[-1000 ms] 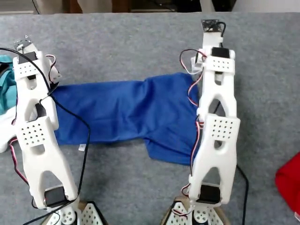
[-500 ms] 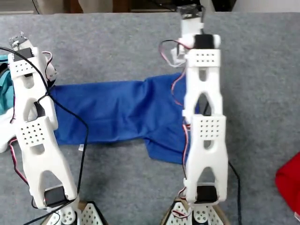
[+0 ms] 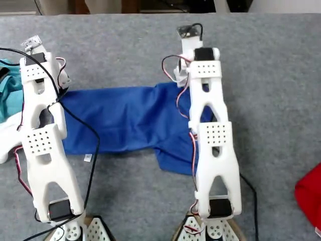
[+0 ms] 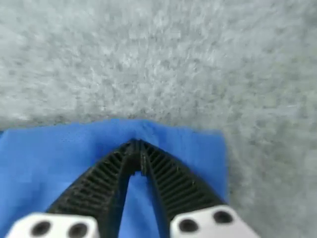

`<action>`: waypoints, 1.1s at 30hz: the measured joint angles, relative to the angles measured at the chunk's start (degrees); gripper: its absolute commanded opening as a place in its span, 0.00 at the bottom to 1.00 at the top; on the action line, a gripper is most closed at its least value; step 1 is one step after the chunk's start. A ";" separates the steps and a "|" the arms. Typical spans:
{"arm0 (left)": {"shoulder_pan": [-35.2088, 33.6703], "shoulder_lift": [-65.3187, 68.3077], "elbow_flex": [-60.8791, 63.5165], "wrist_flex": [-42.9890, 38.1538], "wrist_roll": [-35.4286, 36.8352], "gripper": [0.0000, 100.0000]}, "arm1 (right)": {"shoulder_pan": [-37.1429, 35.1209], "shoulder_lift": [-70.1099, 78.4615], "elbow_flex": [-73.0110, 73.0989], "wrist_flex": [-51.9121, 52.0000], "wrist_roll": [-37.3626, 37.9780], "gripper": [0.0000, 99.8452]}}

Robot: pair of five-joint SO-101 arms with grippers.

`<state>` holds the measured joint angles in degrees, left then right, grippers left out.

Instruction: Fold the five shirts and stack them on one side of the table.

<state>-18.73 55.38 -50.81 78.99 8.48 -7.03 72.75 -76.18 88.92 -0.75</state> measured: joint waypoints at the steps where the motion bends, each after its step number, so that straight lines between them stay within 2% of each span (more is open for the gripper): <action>1: 0.00 0.26 -0.09 -0.09 0.00 0.02 | 0.18 0.26 -0.88 -0.26 0.44 0.01; 10: -2.29 1.93 -2.20 -0.09 -0.79 0.02 | 3.25 1.85 -2.64 -1.32 7.03 0.01; 20: -2.73 1.93 -2.55 -0.09 -1.14 0.02 | 5.45 1.85 -2.99 -2.64 7.47 0.01; 24: -2.73 2.02 -3.08 0.18 -1.14 0.02 | 5.89 2.02 -9.49 0.26 7.47 0.01; 27: -2.73 2.29 -6.95 3.52 -1.23 0.02 | 4.66 1.58 -15.47 3.43 7.47 0.01; 33: 0.35 2.29 -20.31 13.71 -1.76 0.02 | 1.32 -6.86 -16.62 11.43 7.56 0.01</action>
<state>-18.37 57.67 -71.12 92.70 6.73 -5.71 65.89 -92.79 100.35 6.81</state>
